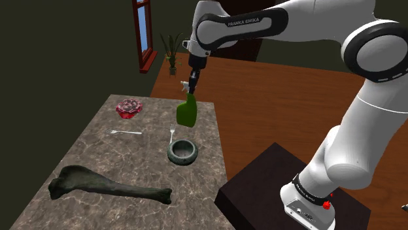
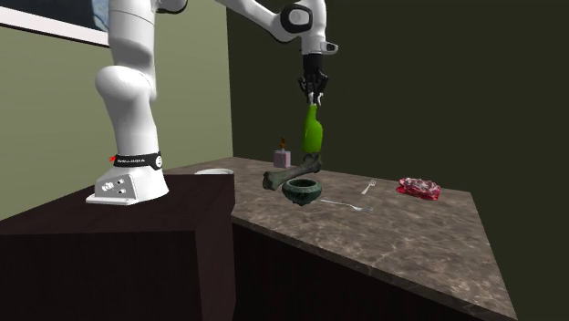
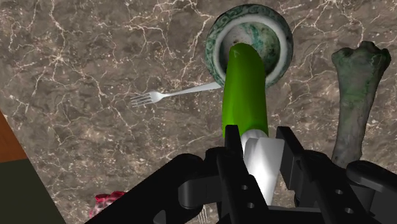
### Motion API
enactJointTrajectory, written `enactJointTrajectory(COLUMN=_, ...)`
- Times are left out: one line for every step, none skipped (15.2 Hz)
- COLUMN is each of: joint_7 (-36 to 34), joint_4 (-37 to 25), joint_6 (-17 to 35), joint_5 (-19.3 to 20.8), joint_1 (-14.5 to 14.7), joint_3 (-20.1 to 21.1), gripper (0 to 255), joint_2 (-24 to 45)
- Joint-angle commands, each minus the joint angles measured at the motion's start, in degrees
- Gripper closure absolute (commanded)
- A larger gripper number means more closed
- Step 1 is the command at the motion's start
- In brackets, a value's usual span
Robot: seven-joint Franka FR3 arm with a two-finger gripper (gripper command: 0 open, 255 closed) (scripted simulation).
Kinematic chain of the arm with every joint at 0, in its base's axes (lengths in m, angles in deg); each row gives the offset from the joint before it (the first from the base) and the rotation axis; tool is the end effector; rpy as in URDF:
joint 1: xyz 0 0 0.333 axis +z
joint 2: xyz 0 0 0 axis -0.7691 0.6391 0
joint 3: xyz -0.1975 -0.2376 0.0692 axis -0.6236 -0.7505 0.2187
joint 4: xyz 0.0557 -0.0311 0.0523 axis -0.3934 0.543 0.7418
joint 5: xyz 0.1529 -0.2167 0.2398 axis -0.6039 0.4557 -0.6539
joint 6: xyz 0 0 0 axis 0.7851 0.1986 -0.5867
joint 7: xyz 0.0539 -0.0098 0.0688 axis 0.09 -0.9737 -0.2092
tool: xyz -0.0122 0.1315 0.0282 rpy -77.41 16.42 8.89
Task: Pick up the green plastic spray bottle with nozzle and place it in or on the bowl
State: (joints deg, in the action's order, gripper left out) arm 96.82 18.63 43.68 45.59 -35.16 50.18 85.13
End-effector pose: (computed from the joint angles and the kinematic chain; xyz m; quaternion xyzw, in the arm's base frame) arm 0.5492 0.1634 0.4621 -0.9360 -0.3491 -0.0242 0.0385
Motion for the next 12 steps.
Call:
enactJointTrajectory(joint_7=-2.42, joint_4=1.23, joint_6=-0.68, joint_5=0.23, joint_1=1.27, joint_3=0.93, gripper=255, joint_2=-2.07)
enactJointTrajectory(joint_7=-3.54, joint_4=1.65, joint_6=-1.14, joint_5=0.31, joint_1=1.85, joint_3=1.4, gripper=255, joint_2=-3.04)
enactJointTrajectory(joint_7=-5.42, joint_4=2.19, joint_6=-1.96, joint_5=0.41, joint_1=2.83, joint_3=2.2, gripper=255, joint_2=-4.54)
enactJointTrajectory(joint_7=-5.37, joint_4=2.84, joint_6=-1.22, joint_5=0.4, joint_1=2.82, joint_3=2.23, gripper=255, joint_2=-4.44)
enactJointTrajectory(joint_7=-5.32, joint_4=3.49, joint_6=-0.47, joint_5=0.39, joint_1=2.82, joint_3=2.24, gripper=255, joint_2=-4.34)
enactJointTrajectory(joint_7=-5.27, joint_4=4.09, joint_6=0.27, joint_5=0.37, joint_1=2.82, joint_3=2.25, gripper=255, joint_2=-4.21)
enactJointTrajectory(joint_7=-5.22, joint_4=4.7, joint_6=1.01, joint_5=0.35, joint_1=2.83, joint_3=2.25, gripper=255, joint_2=-4.07)
enactJointTrajectory(joint_7=-5.17, joint_4=5.29, joint_6=1.75, joint_5=0.33, joint_1=2.83, joint_3=2.26, gripper=255, joint_2=-3.92)
enactJointTrajectory(joint_7=-5.12, joint_4=5.87, joint_6=2.49, joint_5=0.32, joint_1=2.84, joint_3=2.26, gripper=255, joint_2=-3.76)
enactJointTrajectory(joint_7=-5.07, joint_4=6.43, joint_6=3.22, joint_5=0.3, joint_1=2.84, joint_3=2.27, gripper=255, joint_2=-3.59)
enactJointTrajectory(joint_7=-5.02, joint_4=6.99, joint_6=3.95, joint_5=0.28, joint_1=2.85, joint_3=2.28, gripper=255, joint_2=-3.41)
enactJointTrajectory(joint_7=-4.97, joint_4=7.53, joint_6=4.69, joint_5=0.27, joint_1=2.86, joint_3=2.28, gripper=255, joint_2=-3.21)
